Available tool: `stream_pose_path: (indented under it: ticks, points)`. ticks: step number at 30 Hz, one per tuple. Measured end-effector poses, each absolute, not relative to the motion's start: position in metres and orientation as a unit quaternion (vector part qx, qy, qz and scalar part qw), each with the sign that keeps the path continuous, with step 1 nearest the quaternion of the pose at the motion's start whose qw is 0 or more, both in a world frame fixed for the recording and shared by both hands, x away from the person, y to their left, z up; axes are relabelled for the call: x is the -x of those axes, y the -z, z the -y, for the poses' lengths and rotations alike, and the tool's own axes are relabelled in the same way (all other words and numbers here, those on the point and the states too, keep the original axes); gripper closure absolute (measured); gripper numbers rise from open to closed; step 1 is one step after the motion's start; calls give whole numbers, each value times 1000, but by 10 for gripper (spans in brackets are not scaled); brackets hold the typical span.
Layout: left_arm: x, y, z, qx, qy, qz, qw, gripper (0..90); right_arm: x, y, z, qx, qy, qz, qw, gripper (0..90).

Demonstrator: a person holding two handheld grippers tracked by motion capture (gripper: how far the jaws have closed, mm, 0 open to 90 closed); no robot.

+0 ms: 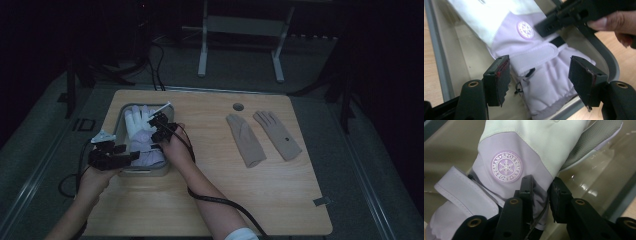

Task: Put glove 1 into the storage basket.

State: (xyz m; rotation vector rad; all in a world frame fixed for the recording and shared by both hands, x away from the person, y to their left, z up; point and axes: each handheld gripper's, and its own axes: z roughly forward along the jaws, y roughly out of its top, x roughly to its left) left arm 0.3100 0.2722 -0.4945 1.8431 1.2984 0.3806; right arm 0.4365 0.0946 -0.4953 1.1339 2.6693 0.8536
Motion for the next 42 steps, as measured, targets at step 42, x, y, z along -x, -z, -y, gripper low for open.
stream_pose_path:
  ticks: [42]
  points:
    - [-291, 478, -176, -775, -96, -410, 471, 353, -412, 440, 64, -360, -388, -846, 70, 414]
